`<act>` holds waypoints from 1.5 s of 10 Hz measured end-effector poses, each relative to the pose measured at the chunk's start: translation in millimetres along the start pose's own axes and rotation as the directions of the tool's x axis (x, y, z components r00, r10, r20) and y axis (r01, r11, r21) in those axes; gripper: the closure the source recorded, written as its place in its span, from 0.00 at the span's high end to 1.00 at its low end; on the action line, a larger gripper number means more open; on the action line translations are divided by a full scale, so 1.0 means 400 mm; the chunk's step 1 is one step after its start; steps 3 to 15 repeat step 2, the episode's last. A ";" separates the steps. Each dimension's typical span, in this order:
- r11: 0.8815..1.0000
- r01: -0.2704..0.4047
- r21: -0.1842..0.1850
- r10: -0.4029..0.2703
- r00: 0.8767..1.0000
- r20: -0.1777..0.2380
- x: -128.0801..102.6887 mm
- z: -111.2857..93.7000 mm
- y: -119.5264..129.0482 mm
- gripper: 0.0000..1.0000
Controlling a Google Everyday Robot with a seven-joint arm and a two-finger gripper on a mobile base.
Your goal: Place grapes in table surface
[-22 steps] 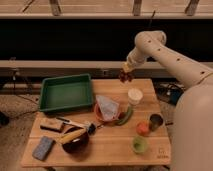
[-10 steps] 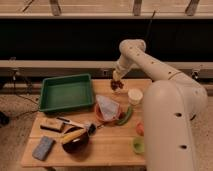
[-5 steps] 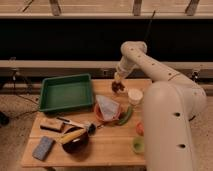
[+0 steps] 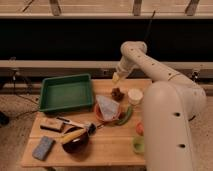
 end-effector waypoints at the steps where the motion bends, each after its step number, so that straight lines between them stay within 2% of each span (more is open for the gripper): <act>1: 1.000 -0.001 0.000 0.001 1.000 0.000 -0.002 0.000 0.002 0.62; 15: 1.000 -0.001 0.001 0.001 1.000 0.000 -0.001 0.000 0.000 0.62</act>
